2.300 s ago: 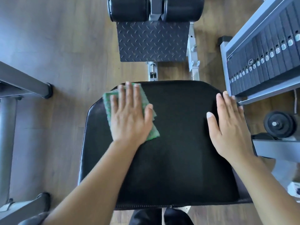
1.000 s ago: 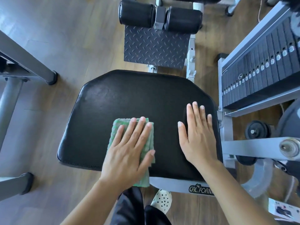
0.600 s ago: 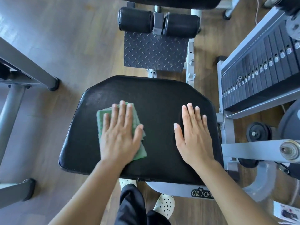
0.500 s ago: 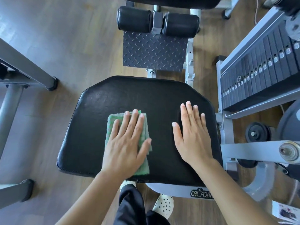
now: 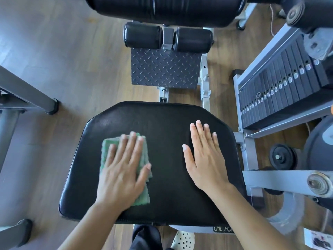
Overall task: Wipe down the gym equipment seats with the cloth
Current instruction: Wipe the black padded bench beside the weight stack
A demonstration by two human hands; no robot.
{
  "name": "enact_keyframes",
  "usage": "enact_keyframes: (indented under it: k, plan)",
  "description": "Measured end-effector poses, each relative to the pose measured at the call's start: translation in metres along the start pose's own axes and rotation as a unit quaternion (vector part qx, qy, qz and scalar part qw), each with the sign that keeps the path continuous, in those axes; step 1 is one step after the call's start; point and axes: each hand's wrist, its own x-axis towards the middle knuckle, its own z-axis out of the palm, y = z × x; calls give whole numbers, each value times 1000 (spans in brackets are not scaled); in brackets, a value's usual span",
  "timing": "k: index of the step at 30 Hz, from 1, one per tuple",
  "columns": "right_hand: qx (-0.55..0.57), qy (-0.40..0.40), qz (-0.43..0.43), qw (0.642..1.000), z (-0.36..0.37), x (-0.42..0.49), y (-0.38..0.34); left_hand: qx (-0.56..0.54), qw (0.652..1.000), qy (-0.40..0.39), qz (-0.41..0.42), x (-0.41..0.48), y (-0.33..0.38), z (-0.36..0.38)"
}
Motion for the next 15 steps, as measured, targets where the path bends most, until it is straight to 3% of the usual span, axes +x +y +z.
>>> enact_keyframes:
  k: [3,7,11,15]
  plan:
    - [-3,-4,-2,1000,-1,3,1,-14,997,-11,80,-22,-14,-4]
    - [-10,-5,1,1000,1,8,3,-5,1000,2,-18,-14,-60,-13]
    - [-11,-4,8,1000,2,10,2,-9,993,18,-114,31,-58,-12]
    - [-13,-7,14,1000,5,12,1,3,999,7,-50,56,-24,-5]
